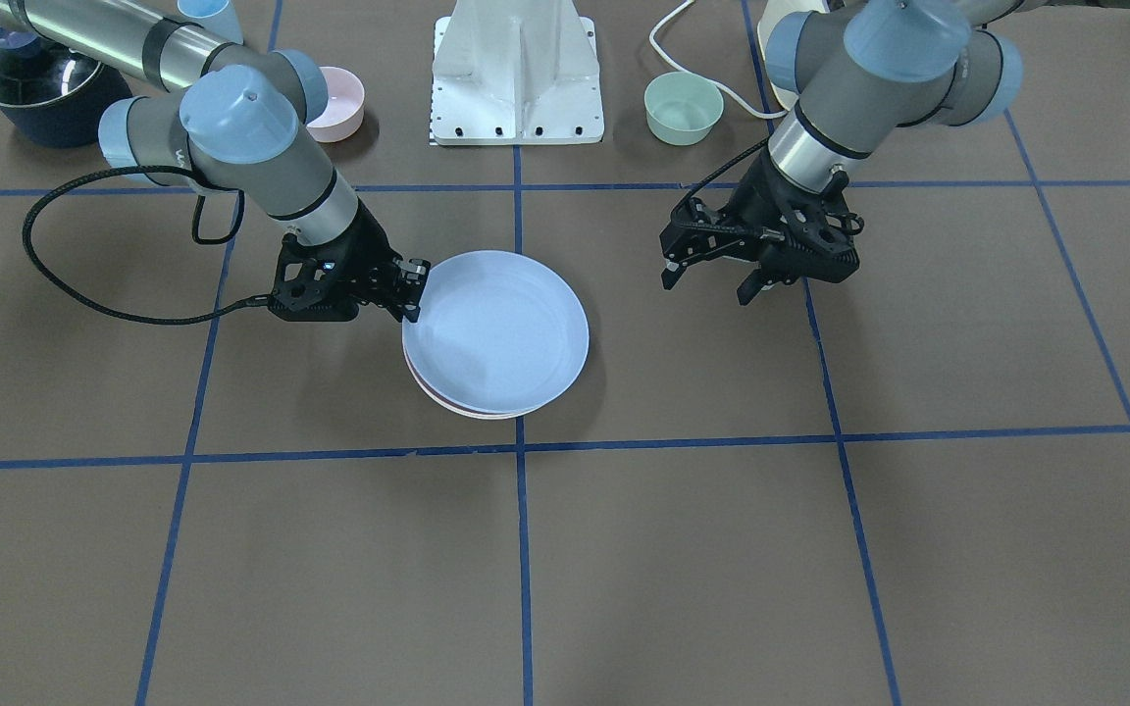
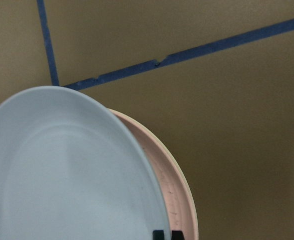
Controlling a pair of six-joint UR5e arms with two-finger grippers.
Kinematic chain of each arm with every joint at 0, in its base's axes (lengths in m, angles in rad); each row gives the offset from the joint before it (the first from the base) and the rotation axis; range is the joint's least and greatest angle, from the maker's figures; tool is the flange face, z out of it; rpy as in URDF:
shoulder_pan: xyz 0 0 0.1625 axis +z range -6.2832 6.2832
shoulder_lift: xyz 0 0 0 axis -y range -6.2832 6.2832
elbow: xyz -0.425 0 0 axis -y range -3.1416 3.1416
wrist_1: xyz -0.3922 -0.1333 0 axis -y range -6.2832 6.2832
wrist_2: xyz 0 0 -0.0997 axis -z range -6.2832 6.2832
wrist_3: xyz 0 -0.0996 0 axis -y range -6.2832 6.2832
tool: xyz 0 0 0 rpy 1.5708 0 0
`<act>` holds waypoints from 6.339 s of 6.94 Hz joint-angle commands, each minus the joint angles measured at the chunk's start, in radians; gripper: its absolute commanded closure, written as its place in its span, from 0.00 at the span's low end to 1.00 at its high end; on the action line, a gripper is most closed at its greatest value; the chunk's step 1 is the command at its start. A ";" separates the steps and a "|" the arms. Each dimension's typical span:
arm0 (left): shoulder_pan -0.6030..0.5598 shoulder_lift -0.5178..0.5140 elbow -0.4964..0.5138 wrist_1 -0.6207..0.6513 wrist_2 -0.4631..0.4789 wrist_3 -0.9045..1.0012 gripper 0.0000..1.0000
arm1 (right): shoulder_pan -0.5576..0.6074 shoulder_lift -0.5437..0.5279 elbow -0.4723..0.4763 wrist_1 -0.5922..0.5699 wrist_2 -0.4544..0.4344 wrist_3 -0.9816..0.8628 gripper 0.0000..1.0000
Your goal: Stack three plates with pink and blue
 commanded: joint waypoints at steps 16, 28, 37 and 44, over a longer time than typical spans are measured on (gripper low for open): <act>-0.803 0.358 0.366 -0.006 -0.118 1.482 0.00 | 0.847 -0.493 -0.007 -0.450 0.338 -1.420 0.00; -0.803 0.499 0.111 0.437 -0.299 1.340 0.00 | 0.859 -0.493 0.047 -0.462 0.378 -1.327 0.00; -0.803 0.504 0.116 0.435 -0.257 1.337 0.00 | 0.965 -0.617 0.065 -0.450 0.364 -1.341 0.00; -0.803 0.502 0.116 0.435 -0.257 1.338 0.00 | 0.967 -0.614 0.062 -0.448 0.342 -1.342 0.00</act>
